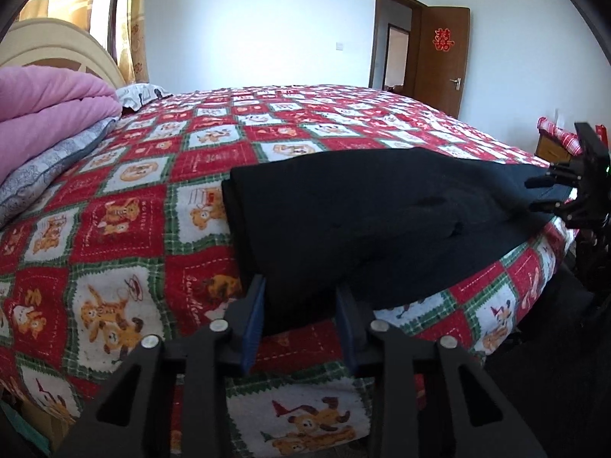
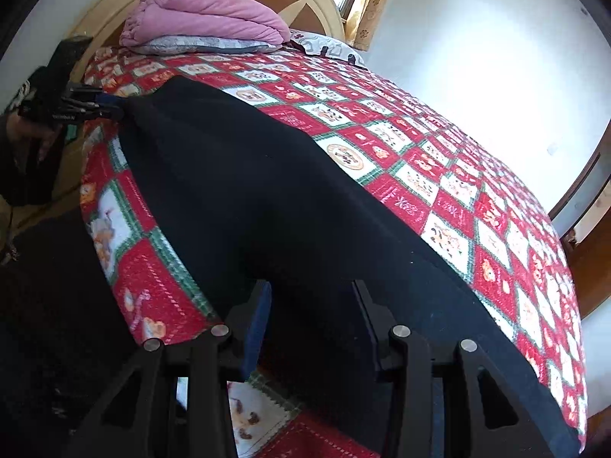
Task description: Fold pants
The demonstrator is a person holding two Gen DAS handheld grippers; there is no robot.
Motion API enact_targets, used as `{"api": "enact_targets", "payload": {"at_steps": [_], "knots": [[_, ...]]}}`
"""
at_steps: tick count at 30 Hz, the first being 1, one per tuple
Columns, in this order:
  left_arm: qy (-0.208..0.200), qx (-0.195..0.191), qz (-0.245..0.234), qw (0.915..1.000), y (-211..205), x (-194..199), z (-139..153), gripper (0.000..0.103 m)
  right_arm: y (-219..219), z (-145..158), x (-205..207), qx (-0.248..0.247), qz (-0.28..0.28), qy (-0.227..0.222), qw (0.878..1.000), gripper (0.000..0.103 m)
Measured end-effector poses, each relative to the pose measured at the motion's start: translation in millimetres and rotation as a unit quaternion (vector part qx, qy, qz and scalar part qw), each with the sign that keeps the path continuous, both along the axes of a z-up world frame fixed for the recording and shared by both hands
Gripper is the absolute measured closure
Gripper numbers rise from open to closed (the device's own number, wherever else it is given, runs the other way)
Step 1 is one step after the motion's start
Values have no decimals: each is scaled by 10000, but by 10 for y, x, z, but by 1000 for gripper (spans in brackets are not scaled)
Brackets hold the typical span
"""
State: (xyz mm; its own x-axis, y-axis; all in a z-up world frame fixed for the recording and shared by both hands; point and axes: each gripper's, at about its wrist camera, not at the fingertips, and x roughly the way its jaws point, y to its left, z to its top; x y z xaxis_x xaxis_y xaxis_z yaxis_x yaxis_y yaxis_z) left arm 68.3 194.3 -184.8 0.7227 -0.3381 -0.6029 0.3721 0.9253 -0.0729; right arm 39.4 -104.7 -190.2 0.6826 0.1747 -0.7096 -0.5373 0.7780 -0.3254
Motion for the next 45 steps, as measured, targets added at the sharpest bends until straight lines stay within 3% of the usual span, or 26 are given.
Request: {"api": "enact_targets", "payload": {"at_steps": [4, 8, 9, 11, 14, 21, 25, 32, 42, 45], "knots": [[55, 38, 144, 9999, 50, 36, -10, 90, 86, -117, 27, -299, 165, 10, 9994, 59], [32, -7, 196, 9998, 77, 57, 12, 93, 177, -234, 71, -619, 236, -92, 9978, 61], [8, -22, 194, 9998, 77, 55, 31, 94, 190, -245, 88, -640, 235, -114, 9976, 65], [-32, -51, 220, 9997, 80, 59, 69, 94, 193, -231, 149, -490, 235, 7, 9985, 86], [-77, -201, 238, 9995, 111, 61, 128, 95, 192, -183, 191, -350, 202, 70, 9992, 98], [-117, -658, 222, 9975, 235, 64, 200, 96, 170, 148, 49, 64, 255, -25, 9997, 100], [-134, -865, 217, 9959, 353, 36, 174, 96, 202, 136, -76, 4, 376, 38, 9993, 100], [83, -596, 125, 9981, 332, 31, -93, 96, 228, -293, -54, -190, 359, 396, 9984, 99], [49, -525, 572, 9970, 567, 1, -112, 96, 231, -282, -7, -180, 356, 589, 9975, 98], [-99, -456, 831, 9954, 672, -22, 0, 89, 221, -253, -86, -263, 424, 597, 9970, 97]]}}
